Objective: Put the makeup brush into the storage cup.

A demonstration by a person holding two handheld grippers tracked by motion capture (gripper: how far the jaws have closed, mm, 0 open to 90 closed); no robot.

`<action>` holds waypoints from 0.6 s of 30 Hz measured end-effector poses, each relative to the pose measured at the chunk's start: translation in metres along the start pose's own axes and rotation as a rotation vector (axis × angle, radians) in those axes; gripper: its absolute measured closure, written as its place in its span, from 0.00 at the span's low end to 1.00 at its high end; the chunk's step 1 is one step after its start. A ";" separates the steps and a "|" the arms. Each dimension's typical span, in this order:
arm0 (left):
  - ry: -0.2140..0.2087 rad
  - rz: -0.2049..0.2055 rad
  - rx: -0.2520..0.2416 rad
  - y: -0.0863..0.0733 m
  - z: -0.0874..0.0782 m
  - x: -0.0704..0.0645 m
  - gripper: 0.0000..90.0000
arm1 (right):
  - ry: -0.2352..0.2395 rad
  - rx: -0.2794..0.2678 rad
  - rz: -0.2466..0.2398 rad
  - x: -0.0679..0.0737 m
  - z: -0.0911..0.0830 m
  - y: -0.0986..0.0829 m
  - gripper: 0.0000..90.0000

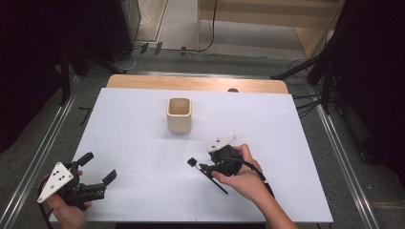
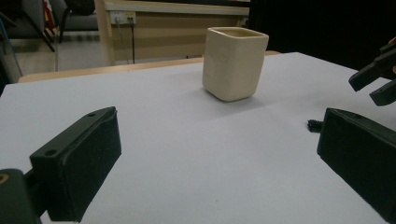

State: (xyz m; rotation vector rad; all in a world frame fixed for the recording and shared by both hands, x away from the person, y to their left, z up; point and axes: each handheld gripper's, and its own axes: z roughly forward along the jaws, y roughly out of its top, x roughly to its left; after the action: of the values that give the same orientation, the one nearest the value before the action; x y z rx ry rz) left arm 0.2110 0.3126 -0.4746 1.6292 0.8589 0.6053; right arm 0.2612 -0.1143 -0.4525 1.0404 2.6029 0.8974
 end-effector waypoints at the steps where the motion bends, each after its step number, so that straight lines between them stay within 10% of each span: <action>1: 0.001 0.002 0.000 0.000 0.000 0.000 0.00 | 0.000 0.000 0.000 0.000 0.000 0.000 0.53; 18: -0.003 0.002 0.002 0.000 0.001 -0.001 0.00 | 0.059 0.192 0.025 0.001 0.016 0.012 0.72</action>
State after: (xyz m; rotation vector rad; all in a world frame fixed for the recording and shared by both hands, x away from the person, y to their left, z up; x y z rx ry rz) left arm 0.2111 0.3116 -0.4748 1.6323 0.8561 0.6030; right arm 0.2731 -0.0996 -0.4576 1.1114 2.7753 0.7047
